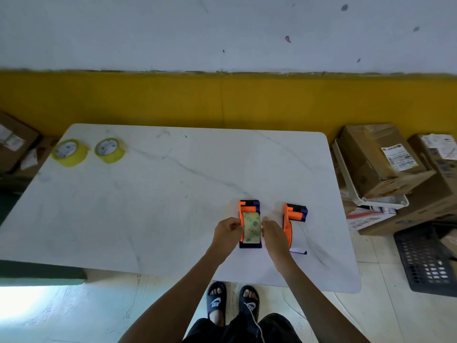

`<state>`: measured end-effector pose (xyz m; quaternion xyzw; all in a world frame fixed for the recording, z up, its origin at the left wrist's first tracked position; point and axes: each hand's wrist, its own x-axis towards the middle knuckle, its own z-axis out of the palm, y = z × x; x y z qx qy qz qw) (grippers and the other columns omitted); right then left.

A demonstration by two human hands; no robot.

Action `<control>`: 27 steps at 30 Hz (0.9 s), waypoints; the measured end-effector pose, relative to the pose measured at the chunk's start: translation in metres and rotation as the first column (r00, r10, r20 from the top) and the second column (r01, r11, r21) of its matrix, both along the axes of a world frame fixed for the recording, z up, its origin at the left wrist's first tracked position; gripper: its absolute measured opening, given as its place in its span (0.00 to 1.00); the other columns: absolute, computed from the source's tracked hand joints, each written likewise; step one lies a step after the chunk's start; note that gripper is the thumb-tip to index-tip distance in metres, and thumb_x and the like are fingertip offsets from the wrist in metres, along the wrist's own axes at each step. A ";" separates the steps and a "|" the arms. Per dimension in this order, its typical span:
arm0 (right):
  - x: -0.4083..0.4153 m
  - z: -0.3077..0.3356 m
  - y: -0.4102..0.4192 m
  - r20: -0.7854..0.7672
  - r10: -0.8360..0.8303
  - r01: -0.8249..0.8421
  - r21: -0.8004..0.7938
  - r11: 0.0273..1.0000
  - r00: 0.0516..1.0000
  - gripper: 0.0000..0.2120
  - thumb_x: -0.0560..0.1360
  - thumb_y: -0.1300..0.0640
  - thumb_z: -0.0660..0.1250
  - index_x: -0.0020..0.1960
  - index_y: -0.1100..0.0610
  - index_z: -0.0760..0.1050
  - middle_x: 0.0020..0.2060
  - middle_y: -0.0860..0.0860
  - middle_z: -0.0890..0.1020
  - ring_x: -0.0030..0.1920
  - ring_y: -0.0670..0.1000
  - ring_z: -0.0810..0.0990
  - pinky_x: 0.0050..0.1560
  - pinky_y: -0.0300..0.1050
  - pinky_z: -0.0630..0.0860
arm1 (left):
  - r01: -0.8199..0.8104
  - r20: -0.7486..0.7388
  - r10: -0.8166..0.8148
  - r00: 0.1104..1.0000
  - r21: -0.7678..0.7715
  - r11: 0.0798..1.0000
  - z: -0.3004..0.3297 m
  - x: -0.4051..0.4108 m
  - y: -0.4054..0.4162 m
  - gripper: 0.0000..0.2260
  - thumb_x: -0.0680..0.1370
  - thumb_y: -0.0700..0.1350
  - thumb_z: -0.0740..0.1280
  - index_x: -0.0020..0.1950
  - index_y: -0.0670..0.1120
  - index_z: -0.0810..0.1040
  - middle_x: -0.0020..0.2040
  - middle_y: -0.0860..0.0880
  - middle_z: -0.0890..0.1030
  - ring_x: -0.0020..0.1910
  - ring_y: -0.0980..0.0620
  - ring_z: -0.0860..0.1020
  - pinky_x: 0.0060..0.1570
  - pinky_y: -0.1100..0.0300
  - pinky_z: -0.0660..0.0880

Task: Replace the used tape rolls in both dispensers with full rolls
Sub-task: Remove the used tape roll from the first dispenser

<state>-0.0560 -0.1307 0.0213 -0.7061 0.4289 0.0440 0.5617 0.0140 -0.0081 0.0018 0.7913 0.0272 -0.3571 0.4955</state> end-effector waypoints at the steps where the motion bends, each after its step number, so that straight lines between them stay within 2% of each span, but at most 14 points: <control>1: 0.001 0.000 -0.001 0.022 -0.027 0.026 0.020 0.999 0.999 0.16 0.82 0.52 0.53 0.42 0.58 0.72 0.37 0.51 0.75 0.36 0.48 0.73 0.36 0.40 0.68 | 0.004 -0.003 -0.004 1.000 -0.005 1.000 0.003 0.003 -0.001 0.13 0.68 0.41 0.62 0.46 0.47 0.84 0.47 0.42 0.85 0.50 0.39 0.83 0.53 0.39 0.80; 3: 0.003 0.002 -0.001 0.070 -0.085 0.080 0.068 0.994 0.994 0.14 0.81 0.52 0.56 0.40 0.54 0.73 0.37 0.49 0.76 0.37 0.47 0.74 0.38 0.38 0.69 | 0.005 -0.008 -0.005 1.000 -0.016 1.000 0.008 0.010 -0.004 0.13 0.70 0.41 0.61 0.46 0.45 0.84 0.48 0.42 0.85 0.51 0.38 0.83 0.53 0.39 0.80; 7: 0.005 0.008 0.001 0.061 -0.070 0.065 0.075 0.995 0.996 0.16 0.82 0.51 0.54 0.39 0.58 0.70 0.33 0.50 0.73 0.34 0.46 0.73 0.34 0.40 0.65 | -0.012 -0.030 0.010 1.000 -0.041 0.999 0.015 0.019 -0.010 0.12 0.71 0.40 0.60 0.46 0.41 0.82 0.49 0.39 0.85 0.51 0.37 0.83 0.53 0.38 0.80; 11: 0.007 0.010 -0.001 0.111 -0.071 0.063 0.074 0.995 0.991 0.15 0.81 0.51 0.57 0.37 0.51 0.71 0.35 0.48 0.75 0.39 0.50 0.76 0.38 0.41 0.70 | -0.020 -0.039 0.018 0.999 -0.048 0.999 0.017 0.023 -0.013 0.11 0.73 0.38 0.60 0.46 0.41 0.83 0.49 0.40 0.85 0.50 0.40 0.84 0.51 0.40 0.81; 13: 0.006 0.013 0.000 0.115 -0.043 0.036 0.055 0.998 0.992 0.14 0.81 0.53 0.58 0.37 0.53 0.71 0.35 0.49 0.76 0.39 0.49 0.77 0.38 0.40 0.70 | -0.019 -0.039 0.017 0.999 -0.049 0.999 0.017 0.024 -0.013 0.11 0.72 0.39 0.60 0.45 0.42 0.82 0.49 0.40 0.85 0.51 0.39 0.84 0.51 0.40 0.81; 14: 0.006 0.012 0.001 0.119 -0.023 0.017 0.045 0.999 0.993 0.13 0.81 0.53 0.59 0.38 0.54 0.72 0.35 0.50 0.77 0.40 0.49 0.78 0.39 0.41 0.72 | -0.017 -0.038 0.015 0.999 -0.048 0.999 0.016 0.024 -0.013 0.11 0.72 0.39 0.60 0.44 0.42 0.82 0.49 0.40 0.85 0.51 0.39 0.84 0.51 0.39 0.81; 17: 0.006 0.009 0.001 0.097 0.064 -0.061 -0.030 0.998 0.993 0.11 0.79 0.53 0.63 0.40 0.56 0.76 0.39 0.57 0.81 0.43 0.56 0.81 0.46 0.54 0.78 | -0.012 -0.037 0.011 0.999 -0.035 0.999 0.015 0.023 -0.012 0.10 0.70 0.39 0.60 0.41 0.44 0.82 0.48 0.40 0.85 0.49 0.40 0.84 0.51 0.38 0.81; 19: 0.006 0.004 -0.001 0.066 0.086 -0.082 -0.066 0.995 0.994 0.12 0.78 0.54 0.64 0.41 0.60 0.78 0.41 0.61 0.83 0.45 0.59 0.83 0.48 0.58 0.79 | -0.008 -0.025 0.007 1.000 -0.021 1.000 0.013 0.021 -0.011 0.10 0.69 0.39 0.59 0.39 0.43 0.81 0.47 0.39 0.85 0.47 0.40 0.84 0.51 0.38 0.79; 22: 0.003 0.002 -0.006 0.029 0.051 -0.048 -0.111 0.993 0.998 0.12 0.78 0.54 0.63 0.38 0.57 0.76 0.41 0.59 0.83 0.46 0.58 0.83 0.48 0.57 0.79 | -0.011 -0.008 0.011 1.000 -0.002 1.000 0.011 0.020 -0.008 0.10 0.72 0.38 0.61 0.39 0.47 0.81 0.45 0.42 0.84 0.44 0.42 0.82 0.53 0.40 0.79; 24: -0.001 0.002 -0.014 0.016 0.011 -0.009 -0.123 0.992 1.000 0.12 0.79 0.54 0.61 0.37 0.55 0.73 0.40 0.56 0.81 0.45 0.57 0.81 0.49 0.56 0.80 | -0.008 -0.004 0.008 1.000 -0.003 1.000 0.010 0.020 -0.007 0.09 0.74 0.38 0.62 0.43 0.47 0.82 0.42 0.46 0.82 0.42 0.46 0.79 0.54 0.41 0.80; 27: -0.005 0.005 -0.026 0.033 -0.062 0.064 -0.086 0.994 0.998 0.12 0.80 0.57 0.59 0.37 0.55 0.70 0.34 0.51 0.74 0.39 0.54 0.73 0.41 0.47 0.71 | -0.011 0.002 0.011 1.000 0.006 1.000 0.011 0.018 -0.009 0.11 0.75 0.38 0.62 0.52 0.42 0.82 0.41 0.48 0.81 0.42 0.48 0.78 0.53 0.44 0.80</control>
